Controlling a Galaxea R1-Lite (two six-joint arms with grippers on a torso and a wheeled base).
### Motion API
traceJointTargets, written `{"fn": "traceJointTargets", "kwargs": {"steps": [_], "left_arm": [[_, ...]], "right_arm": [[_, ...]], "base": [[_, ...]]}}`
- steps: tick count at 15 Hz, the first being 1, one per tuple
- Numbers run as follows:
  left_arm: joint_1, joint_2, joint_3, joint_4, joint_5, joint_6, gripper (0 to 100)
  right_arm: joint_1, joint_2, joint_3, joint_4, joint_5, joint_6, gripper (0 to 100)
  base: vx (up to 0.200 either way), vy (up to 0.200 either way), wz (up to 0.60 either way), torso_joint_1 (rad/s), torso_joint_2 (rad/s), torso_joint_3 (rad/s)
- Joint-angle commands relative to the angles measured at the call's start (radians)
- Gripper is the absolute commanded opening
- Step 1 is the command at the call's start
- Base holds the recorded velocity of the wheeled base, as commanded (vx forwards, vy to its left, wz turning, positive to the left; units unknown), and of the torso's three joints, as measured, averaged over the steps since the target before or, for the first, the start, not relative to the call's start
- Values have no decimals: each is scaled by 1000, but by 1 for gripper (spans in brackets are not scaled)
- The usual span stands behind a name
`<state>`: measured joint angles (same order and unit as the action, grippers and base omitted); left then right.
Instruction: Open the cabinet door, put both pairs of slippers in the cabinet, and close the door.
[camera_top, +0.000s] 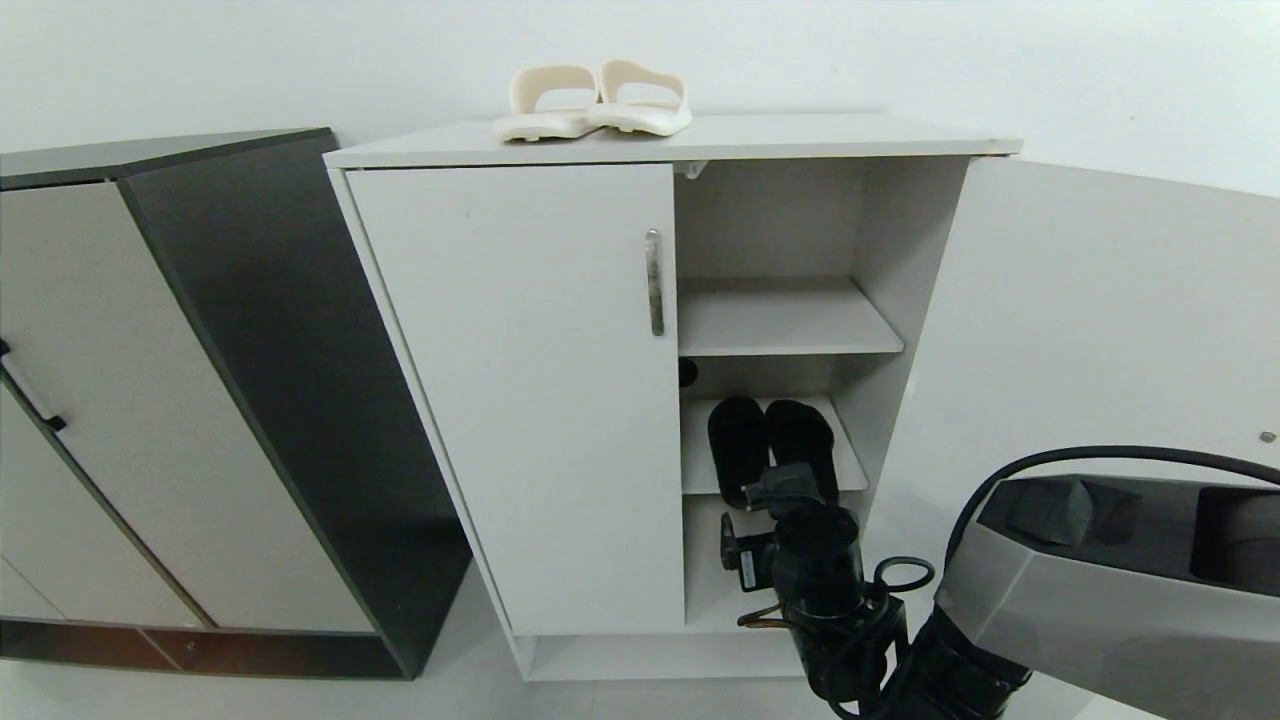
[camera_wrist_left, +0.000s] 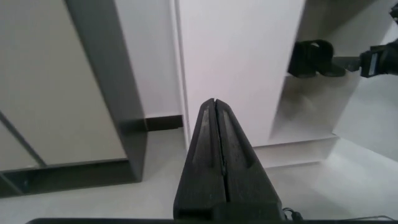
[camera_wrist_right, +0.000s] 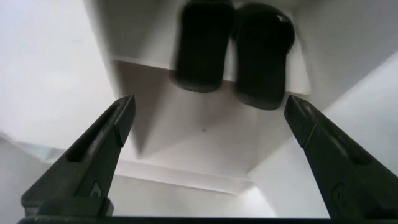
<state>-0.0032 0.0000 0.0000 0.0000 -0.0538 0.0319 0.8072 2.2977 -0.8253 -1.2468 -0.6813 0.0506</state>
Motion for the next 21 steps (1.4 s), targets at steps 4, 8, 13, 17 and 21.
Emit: {"fn": "traceJointTargets", "kwargs": {"steps": [4,8,13,17,21], "left_arm": [[0,2,0,0,0,0,0],[0,2,0,0,0,-1,0],[0,2,0,0,0,-1,0],[0,2,0,0,0,-1,0],[0,2,0,0,0,-1,0]], "right_arm": [[0,2,8,0,0,-2,100],[0,2,14,0,0,-2,100],[0,-3,14,-2,0,-2,100],[-5,-1,9,-22,-1,-3,100],[-5,-1,43,-85,34,-31,100]], "base": [[0,200,0,4,0,13],[0,200,0,4,5,1],[0,120,0,2,1,1],[0,0,0,0,0,0],[0,0,0,0,0,0]]}}
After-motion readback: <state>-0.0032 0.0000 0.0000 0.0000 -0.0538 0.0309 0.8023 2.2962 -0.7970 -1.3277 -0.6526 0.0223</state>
